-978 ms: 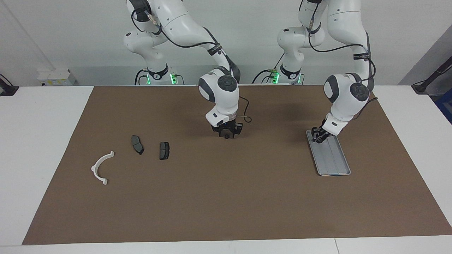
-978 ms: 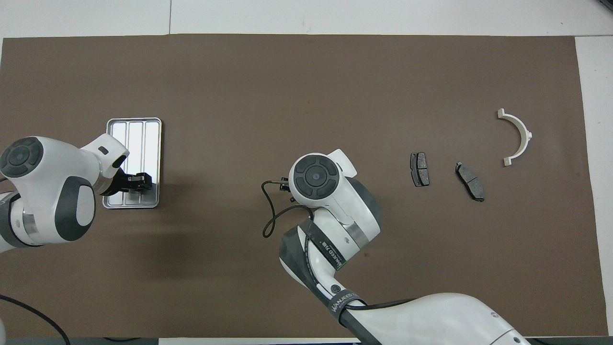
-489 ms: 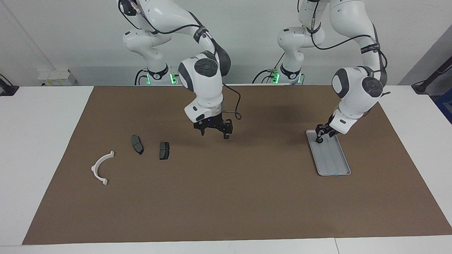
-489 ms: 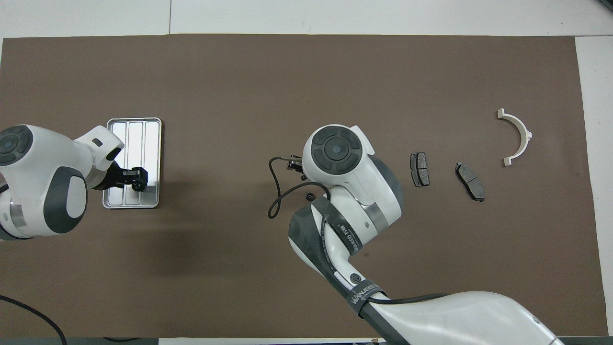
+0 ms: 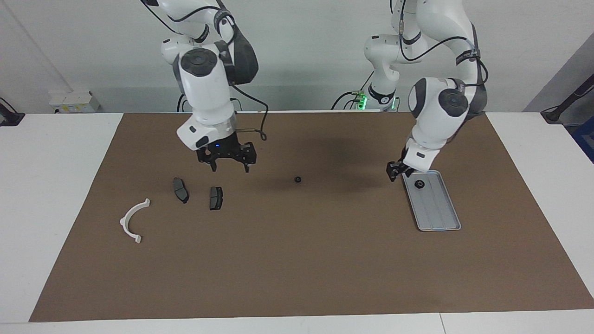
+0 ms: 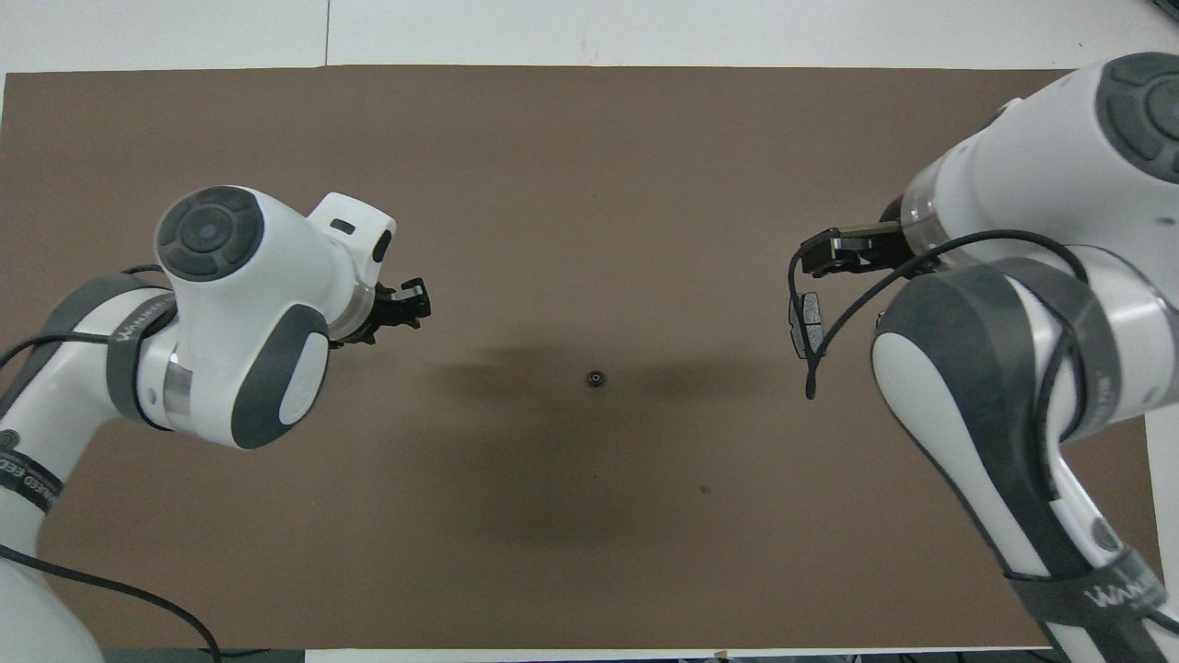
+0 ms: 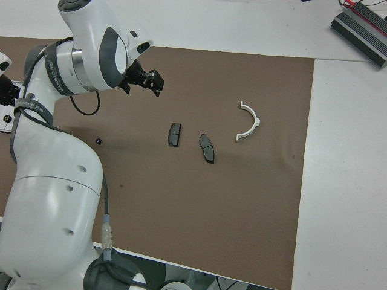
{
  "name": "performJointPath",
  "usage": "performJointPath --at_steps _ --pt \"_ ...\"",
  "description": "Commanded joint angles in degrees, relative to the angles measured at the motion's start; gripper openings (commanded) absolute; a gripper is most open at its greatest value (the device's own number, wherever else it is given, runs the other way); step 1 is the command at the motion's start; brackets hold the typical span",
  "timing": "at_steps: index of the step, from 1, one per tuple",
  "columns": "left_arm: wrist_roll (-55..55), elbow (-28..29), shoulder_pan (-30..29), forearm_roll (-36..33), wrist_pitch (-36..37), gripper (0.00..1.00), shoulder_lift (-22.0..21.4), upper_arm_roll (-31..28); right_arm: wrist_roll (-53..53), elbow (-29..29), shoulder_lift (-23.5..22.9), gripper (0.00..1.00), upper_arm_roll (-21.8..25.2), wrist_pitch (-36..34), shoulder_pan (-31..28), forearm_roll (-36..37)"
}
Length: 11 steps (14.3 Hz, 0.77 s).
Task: Pick bearing gear from pile to tray
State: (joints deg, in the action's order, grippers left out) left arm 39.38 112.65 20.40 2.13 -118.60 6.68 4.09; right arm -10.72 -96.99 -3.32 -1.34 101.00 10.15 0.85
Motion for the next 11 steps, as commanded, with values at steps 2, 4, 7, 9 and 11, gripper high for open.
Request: performJointPath --at_steps 2,4,7,9,11 --pt "12.0 -4.9 9.5 2.0 -1.4 0.6 3.2 -1.1 5.1 -1.5 6.6 1.0 -0.3 -6.1 -2.0 4.6" --pt "16.8 -10.1 14.6 1.7 -1.3 0.64 9.0 -1.1 9.8 -1.3 8.0 1.0 -0.3 -7.3 -4.8 4.5" --pt "20.4 -14.3 18.6 0.6 -3.8 0.68 15.6 -1.3 14.4 -1.0 8.6 1.0 -0.2 -8.2 -6.8 3.5" --pt "20.4 -12.9 18.5 0.1 -5.5 0.68 15.7 -1.2 15.4 0.3 8.6 1.0 -0.2 -10.0 -7.6 0.1" --pt "20.4 -10.6 18.9 0.1 -7.3 0.68 16.1 -1.2 15.2 3.6 7.9 1.0 0.5 -14.7 -9.3 -4.4"
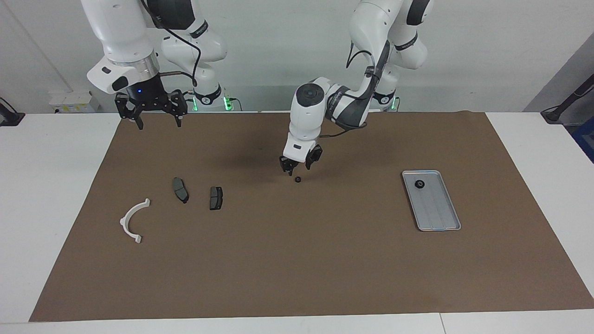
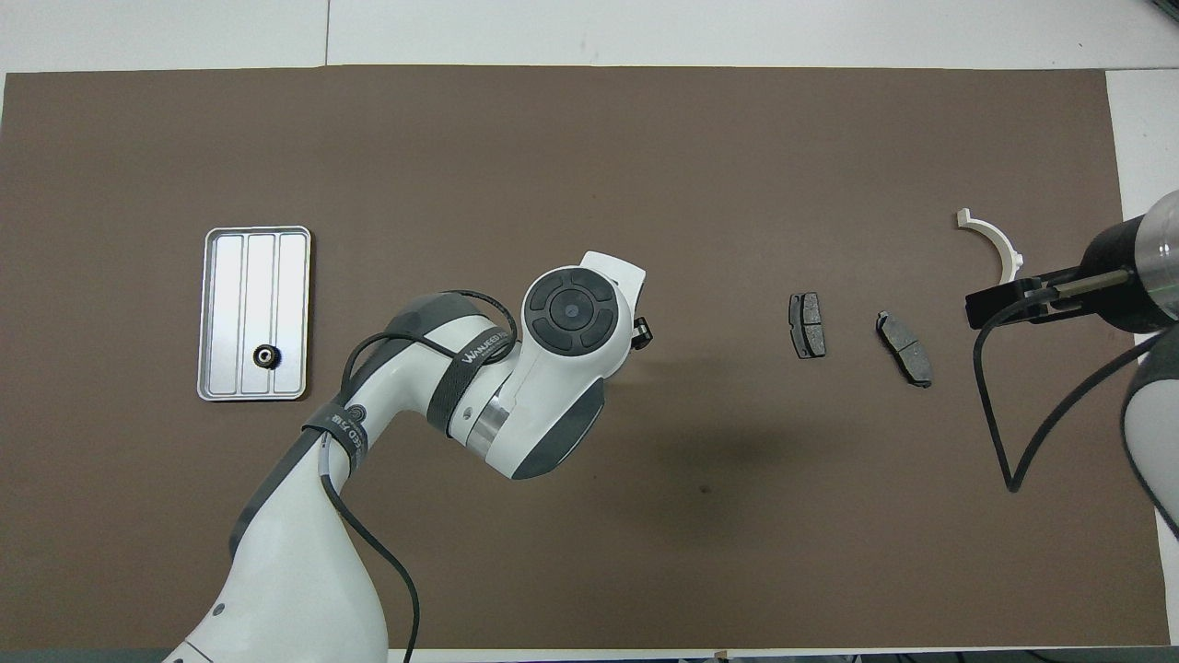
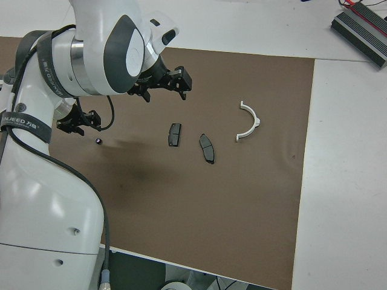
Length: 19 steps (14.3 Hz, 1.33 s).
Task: Pick bearing gear from pile to tray
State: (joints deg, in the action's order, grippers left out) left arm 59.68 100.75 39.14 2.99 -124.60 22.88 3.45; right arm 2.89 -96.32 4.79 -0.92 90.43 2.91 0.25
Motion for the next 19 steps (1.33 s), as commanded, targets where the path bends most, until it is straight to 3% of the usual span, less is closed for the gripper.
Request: performJointPath --at_steps 1,10,19 --pt "0.1 2.0 0.2 -0.8 -1.4 0.68 0.0 -0.6 1.6 3.2 -0.2 1.0 0.2 -5.1 -2.1 -3.9" --pt "2.2 5.6 1.7 -0.8 -6.0 0.67 -0.1 -0.6 2.3 1.8 0.2 1.0 0.1 -3.1 -1.2 -1.1" --pt "3.6 6.2 2.7 -0.8 -6.2 0.62 0.0 -0.7 2.6 1.9 0.0 1.0 0.0 -3.2 -5.5 -1.7"
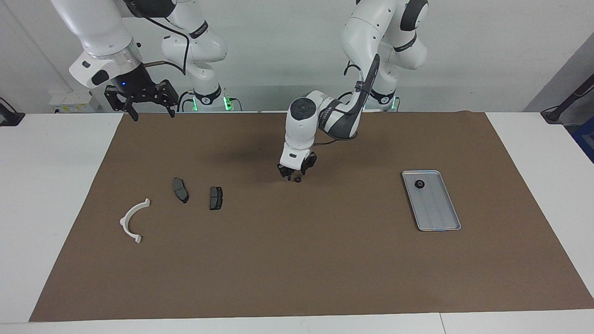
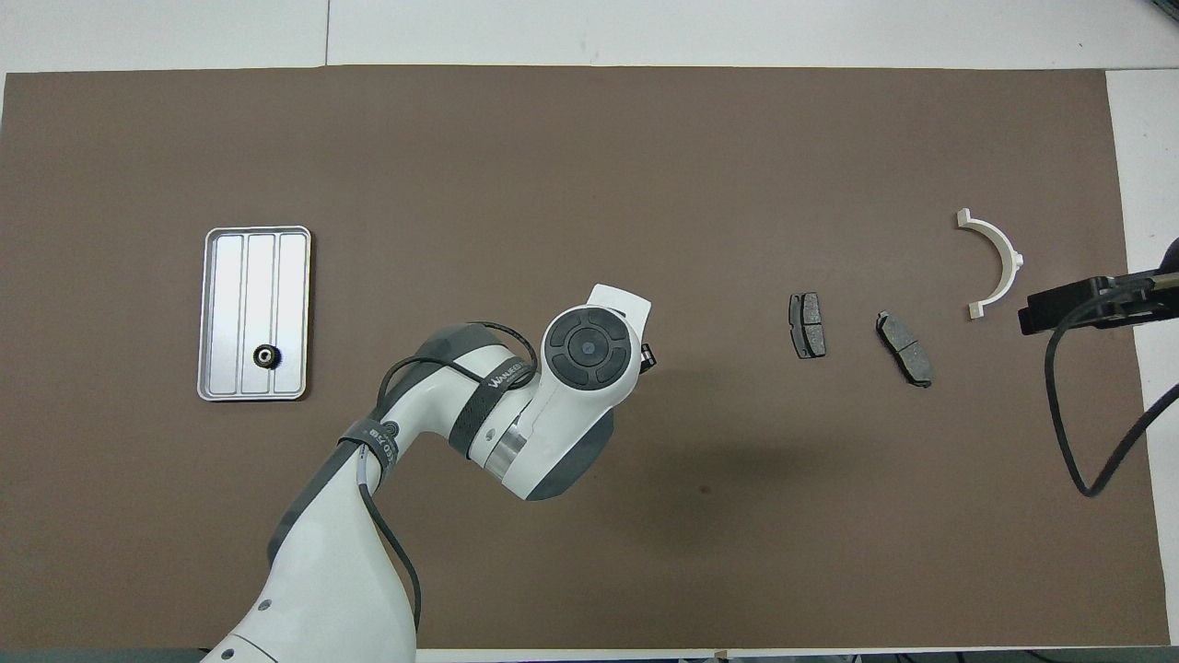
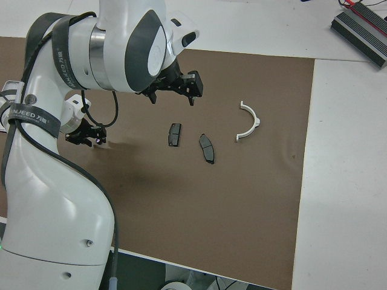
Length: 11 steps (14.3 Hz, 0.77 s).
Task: Pick bearing gear from pile to tray
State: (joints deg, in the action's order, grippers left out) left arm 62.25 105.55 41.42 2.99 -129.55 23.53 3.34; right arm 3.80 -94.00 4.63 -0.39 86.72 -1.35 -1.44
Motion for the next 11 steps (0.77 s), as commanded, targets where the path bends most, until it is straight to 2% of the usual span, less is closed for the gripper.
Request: performJointPath --at_steps 1,11 --pt "1.0 1.4 0.2 -0.8 -1.4 0.62 -0.7 -0.6 1.6 -0.4 0.1 1.0 -0.5 0.5 -1.4 0.0" --pt "1.1 2.1 -0.3 -0.9 -3.6 0.61 -0.1 -0.6 1.2 -1.7 0.6 1.0 -0.4 -0.5 -2.2 1.2"
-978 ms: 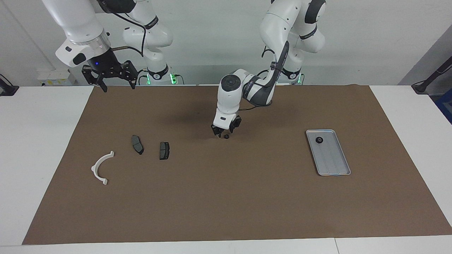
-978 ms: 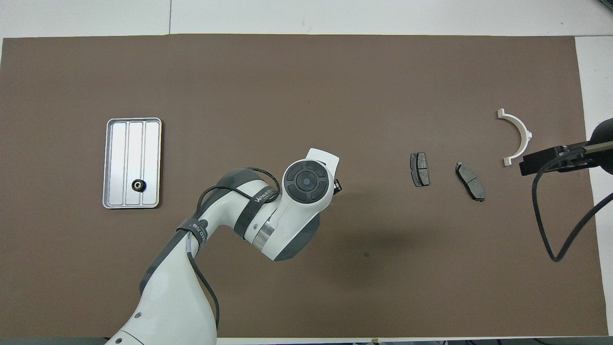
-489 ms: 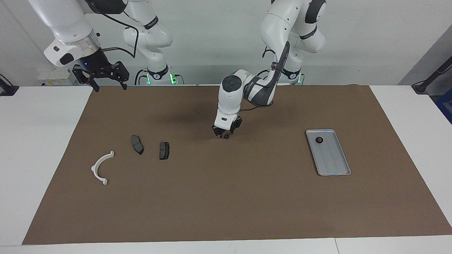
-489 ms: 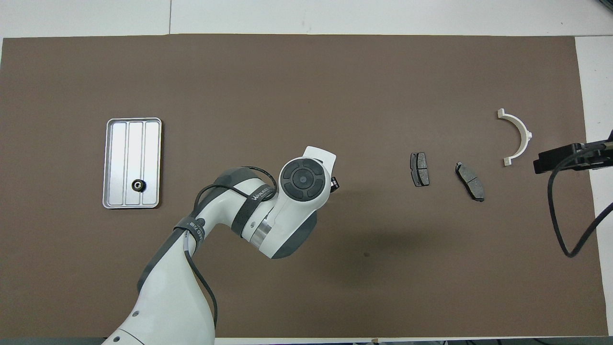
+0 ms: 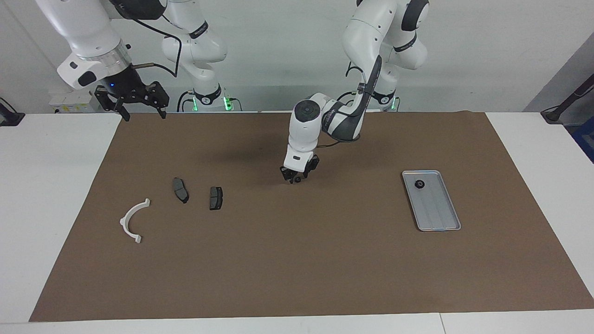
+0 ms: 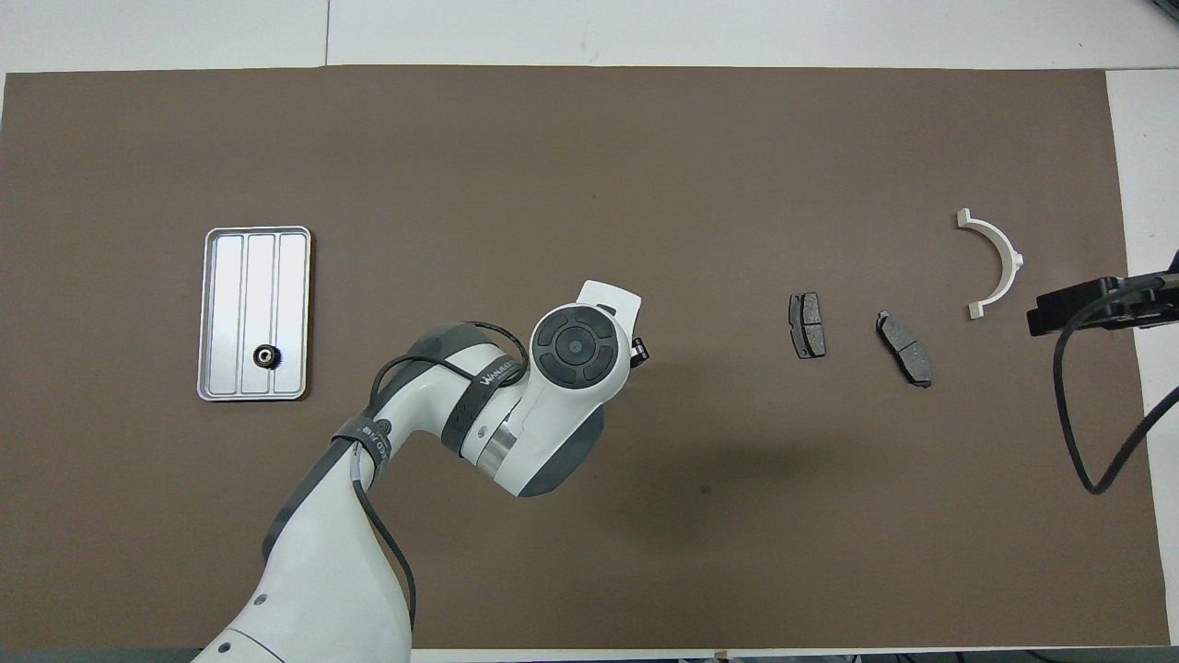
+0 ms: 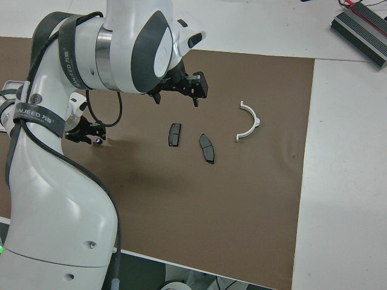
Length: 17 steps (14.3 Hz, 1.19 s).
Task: Pick bearing gear from pile to tray
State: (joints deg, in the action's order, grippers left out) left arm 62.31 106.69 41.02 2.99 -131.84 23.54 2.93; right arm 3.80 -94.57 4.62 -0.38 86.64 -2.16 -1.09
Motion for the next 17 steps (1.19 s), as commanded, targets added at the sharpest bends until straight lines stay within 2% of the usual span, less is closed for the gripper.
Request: performJointPath --at_steps 1,9,12,15,17 --pt "1.1 1.3 0.2 -0.9 -1.4 0.6 -0.1 -0.2 1.1 -1.2 0.7 1.0 -0.4 -0.6 -1.3 1.8" --pt "1.1 1.3 0.2 -0.9 -1.9 0.55 -0.1 -0.2 -0.2 -1.8 1.2 1.0 -0.5 -0.8 -1.5 4.0" --pt "1.1 1.3 0.2 -0.9 -2.1 0.47 -0.1 -0.2 -0.1 -1.8 1.2 1.0 -0.6 -0.8 -1.6 4.0" --pt "1.1 1.3 0.2 -0.9 -2.1 0.43 -0.1 -0.2 -0.1 -1.8 1.2 1.0 -0.6 -0.9 -1.6 4.0" --pt "1.1 1.3 0.3 -0.9 -2.1 0.36 0.0 -0.2 -0.1 -1.8 1.2 1.0 -0.6 -0.8 -1.6 3.9"
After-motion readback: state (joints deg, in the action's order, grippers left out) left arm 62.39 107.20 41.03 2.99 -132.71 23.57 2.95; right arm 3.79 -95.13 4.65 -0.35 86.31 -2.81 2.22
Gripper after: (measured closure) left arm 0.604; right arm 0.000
